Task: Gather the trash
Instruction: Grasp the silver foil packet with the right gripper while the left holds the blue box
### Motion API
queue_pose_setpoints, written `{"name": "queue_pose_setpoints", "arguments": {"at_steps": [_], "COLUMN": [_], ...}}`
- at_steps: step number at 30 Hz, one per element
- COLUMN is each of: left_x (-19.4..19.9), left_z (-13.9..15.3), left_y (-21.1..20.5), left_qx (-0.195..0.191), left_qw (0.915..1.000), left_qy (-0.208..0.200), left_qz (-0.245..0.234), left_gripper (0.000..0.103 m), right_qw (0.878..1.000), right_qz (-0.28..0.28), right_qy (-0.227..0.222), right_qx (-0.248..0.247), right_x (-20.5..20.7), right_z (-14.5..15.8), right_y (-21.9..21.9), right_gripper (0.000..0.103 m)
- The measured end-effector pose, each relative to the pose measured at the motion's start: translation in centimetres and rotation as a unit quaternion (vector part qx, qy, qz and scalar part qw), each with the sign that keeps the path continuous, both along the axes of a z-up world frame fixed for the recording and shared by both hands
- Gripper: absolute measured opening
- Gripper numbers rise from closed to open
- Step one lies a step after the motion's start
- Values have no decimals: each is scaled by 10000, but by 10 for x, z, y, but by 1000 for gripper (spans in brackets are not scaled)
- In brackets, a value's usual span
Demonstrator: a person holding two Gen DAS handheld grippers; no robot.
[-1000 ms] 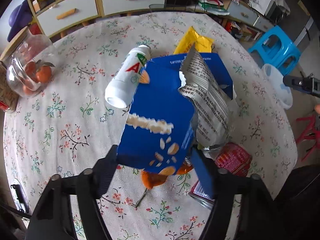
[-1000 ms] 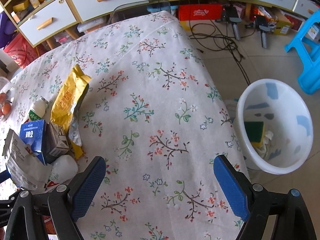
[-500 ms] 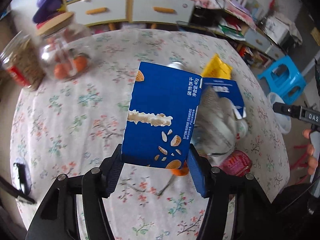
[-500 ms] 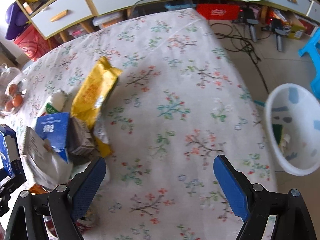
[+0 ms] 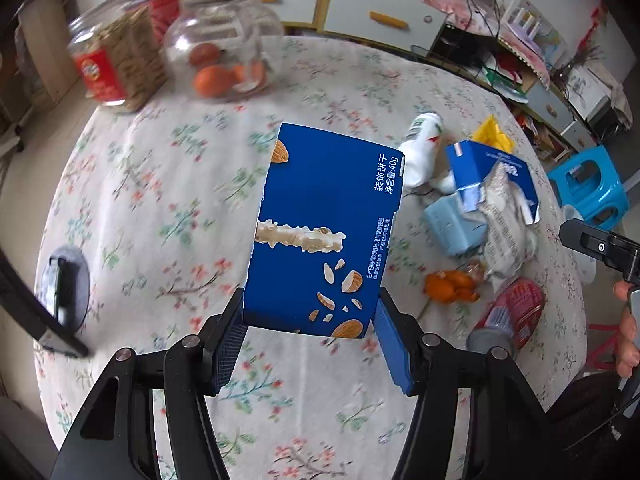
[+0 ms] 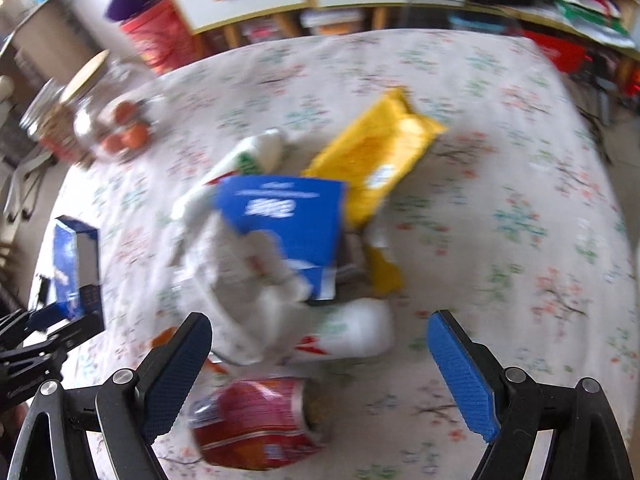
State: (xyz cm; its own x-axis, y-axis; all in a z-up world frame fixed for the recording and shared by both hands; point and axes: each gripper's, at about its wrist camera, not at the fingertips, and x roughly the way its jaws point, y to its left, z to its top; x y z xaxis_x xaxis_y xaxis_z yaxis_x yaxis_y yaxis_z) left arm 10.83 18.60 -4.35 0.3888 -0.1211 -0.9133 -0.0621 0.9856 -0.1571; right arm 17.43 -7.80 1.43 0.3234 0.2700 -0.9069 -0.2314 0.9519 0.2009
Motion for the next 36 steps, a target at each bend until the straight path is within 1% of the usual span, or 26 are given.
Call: {"name": "queue_pose_setpoints", "arguments": {"at_steps": [3, 7, 11, 17, 24, 27, 28, 32, 36], "left_x": [-6, -12, -14, -19, -18, -18, -18, -17, -15], "left_z": [-2, -3, -2, 1, 1, 1, 1, 2, 4], "left_y": [7, 14, 16, 17, 14, 13, 12, 11, 9], "left_qx": [-18, -72, -139, -192, -202, -203, -202, -204, -217], "left_qw": [10000, 9999, 9998, 9998, 9998, 9998, 9998, 9998, 9997], "left_qy": [20, 13, -20, -32, -39, -43, -45, -57, -83], "left_qz": [50, 97, 111, 54, -3, -25, -29, -38, -42], "left_gripper": [64, 64, 64, 64, 64, 64, 64, 64, 64], "right_qw": [9995, 9963, 9931, 9901, 9888, 9886, 9888, 9910, 9930], "right_qz": [276, 665, 945, 1004, 950, 917, 907, 847, 795], "right_qy": [-77, -257, -208, -169, -180, -223, -228, -194, -173], "right_qx": [-132, -471, -660, -963, -1134, -1176, -1164, -1018, -857], "right_x": [-3, -7, -9, -6, -1, -1, -1, -1, -2], "right_z": [-6, -15, -28, -45, -53, -53, -52, -49, -43], "right_y": [18, 44, 59, 67, 68, 67, 66, 62, 58], "right_gripper": [91, 91, 91, 91, 91, 86, 82, 76, 74]}}
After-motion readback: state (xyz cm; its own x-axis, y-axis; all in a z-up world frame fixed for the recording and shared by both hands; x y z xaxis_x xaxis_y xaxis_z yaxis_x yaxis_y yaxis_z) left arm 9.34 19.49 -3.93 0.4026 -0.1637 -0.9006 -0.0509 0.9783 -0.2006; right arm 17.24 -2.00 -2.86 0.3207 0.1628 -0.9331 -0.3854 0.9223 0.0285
